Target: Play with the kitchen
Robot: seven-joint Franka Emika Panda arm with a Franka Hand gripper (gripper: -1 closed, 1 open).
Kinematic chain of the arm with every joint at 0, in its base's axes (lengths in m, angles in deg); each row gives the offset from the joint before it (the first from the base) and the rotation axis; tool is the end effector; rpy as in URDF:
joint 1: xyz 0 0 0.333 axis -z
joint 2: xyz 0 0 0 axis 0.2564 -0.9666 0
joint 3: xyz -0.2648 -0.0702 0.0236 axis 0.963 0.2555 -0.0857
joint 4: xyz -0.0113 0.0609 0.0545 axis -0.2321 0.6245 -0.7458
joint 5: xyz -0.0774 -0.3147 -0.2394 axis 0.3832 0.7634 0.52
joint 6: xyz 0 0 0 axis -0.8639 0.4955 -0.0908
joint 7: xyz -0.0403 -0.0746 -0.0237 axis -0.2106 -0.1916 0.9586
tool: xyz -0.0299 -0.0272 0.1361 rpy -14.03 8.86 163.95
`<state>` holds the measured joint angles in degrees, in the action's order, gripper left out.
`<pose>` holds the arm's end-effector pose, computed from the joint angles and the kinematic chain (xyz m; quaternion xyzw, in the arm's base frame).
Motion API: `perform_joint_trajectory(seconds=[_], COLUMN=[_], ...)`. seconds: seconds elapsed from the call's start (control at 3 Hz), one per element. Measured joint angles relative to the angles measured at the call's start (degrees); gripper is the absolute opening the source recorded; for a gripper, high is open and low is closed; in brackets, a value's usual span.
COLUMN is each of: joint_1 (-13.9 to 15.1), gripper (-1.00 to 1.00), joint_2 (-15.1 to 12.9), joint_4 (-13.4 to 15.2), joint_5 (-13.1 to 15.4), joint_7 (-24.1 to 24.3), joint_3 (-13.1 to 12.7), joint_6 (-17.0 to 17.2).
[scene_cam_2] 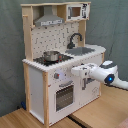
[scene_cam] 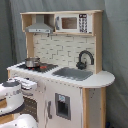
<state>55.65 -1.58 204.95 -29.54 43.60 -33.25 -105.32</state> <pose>0.4013 0.3338 0.3611 0.3058 0.6425 0.2125 0.6697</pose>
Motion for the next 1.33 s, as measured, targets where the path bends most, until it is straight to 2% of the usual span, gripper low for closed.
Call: perform_joint_trajectory(seconds=[0.67, 1.0, 1.33], joint_1=[-7.56, -10.29, -10.35], gripper=[1.0, 1.0, 1.0], joint_2=[0.15, 0.26, 0.79], joint_4=[0.58, 0.3, -0.47], joint_5=[-0.2, -0.2, -0.2], joint_7=[6.03, 10.44, 15.97], joint_3=[0.06, -0.38, -1.3], joint_6=[8.94, 12.59, 13.53])
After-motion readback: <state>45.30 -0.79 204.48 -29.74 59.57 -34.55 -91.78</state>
